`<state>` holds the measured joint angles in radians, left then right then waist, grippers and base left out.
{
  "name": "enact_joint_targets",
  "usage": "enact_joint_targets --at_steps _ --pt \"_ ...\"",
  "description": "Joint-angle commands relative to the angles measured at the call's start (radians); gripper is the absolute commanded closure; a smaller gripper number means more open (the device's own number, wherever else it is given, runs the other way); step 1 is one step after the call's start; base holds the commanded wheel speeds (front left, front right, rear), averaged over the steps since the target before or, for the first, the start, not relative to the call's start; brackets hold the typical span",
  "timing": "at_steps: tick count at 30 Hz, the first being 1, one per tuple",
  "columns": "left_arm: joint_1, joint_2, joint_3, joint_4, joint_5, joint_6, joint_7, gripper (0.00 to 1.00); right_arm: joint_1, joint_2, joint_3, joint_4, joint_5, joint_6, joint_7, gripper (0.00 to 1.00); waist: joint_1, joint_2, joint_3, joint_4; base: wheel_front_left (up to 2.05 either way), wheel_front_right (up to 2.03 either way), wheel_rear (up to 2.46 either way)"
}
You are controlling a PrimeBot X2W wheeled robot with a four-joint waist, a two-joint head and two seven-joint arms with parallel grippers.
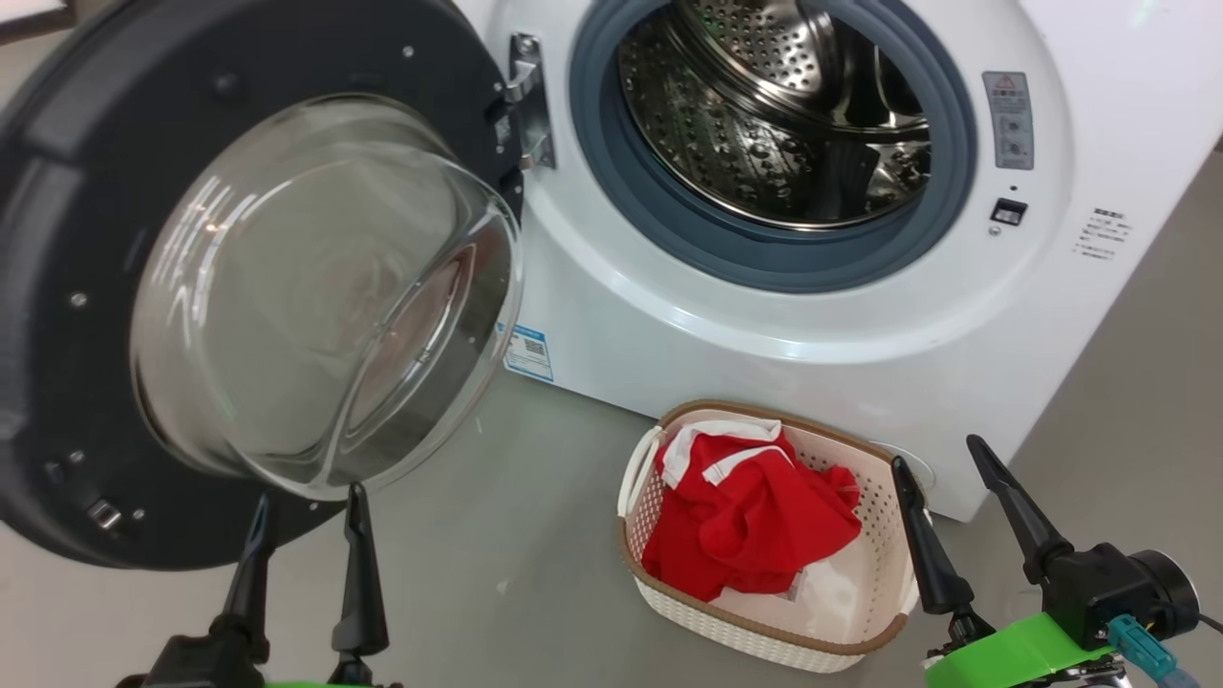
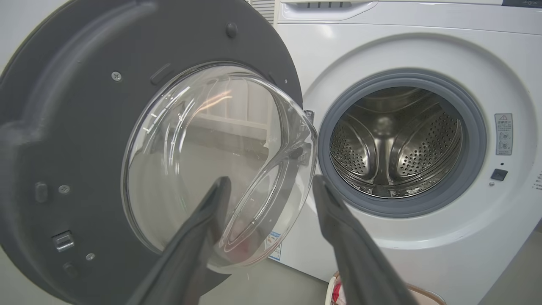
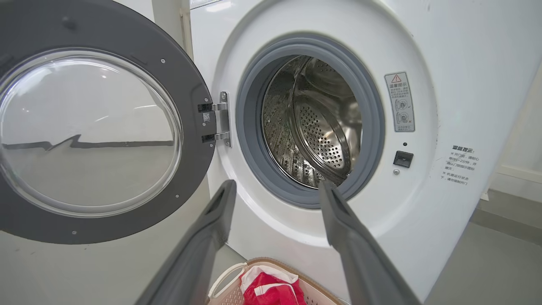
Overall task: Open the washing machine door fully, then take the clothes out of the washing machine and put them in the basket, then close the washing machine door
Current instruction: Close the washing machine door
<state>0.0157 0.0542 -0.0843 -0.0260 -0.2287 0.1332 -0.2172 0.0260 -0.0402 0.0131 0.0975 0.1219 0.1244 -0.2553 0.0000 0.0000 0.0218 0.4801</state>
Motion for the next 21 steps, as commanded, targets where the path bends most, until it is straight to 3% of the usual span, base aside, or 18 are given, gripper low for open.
enact_joint_targets --at_steps 1,5,6,7,14,21 --pt "-0.008 0.015 0.036 -0.031 0.001 0.009 -0.005 0.0 -0.033 -0.01 0.028 -0.023 -0.003 0.006 -0.006 0.0 0.0 0.0 -0.006 0.013 0.0 0.0 0.0" --pt "-0.003 0.018 0.037 -0.028 -0.007 0.01 -0.004 0.0 -0.033 -0.01 0.031 -0.019 -0.003 0.006 -0.006 0.0 0.0 0.0 -0.006 0.018 0.0 0.0 0.0" --pt "-0.002 0.019 0.038 -0.026 -0.009 0.01 -0.005 0.55 -0.032 -0.01 0.032 -0.018 -0.002 0.006 -0.006 0.0 0.0 0.0 -0.007 0.018 0.0 0.0 0.0" --pt "-0.002 0.02 0.041 -0.026 -0.009 0.011 -0.007 1.0 -0.032 -0.01 0.032 -0.016 -0.001 0.006 -0.006 0.0 0.0 0.0 -0.008 0.017 0.0 0.0 0.0" --pt "-0.02 0.025 0.079 -0.081 -0.023 0.002 -0.037 1.0 -0.032 -0.01 0.028 -0.007 0.007 0.006 -0.006 0.0 0.0 0.0 -0.011 0.011 0.0 0.0 0.0" --pt "-0.094 0.024 0.226 -0.168 -0.107 -0.02 -0.044 1.0 -0.029 -0.01 0.025 -0.007 0.011 0.006 -0.006 0.0 0.0 0.0 -0.012 0.002 0.0 0.0 0.0"
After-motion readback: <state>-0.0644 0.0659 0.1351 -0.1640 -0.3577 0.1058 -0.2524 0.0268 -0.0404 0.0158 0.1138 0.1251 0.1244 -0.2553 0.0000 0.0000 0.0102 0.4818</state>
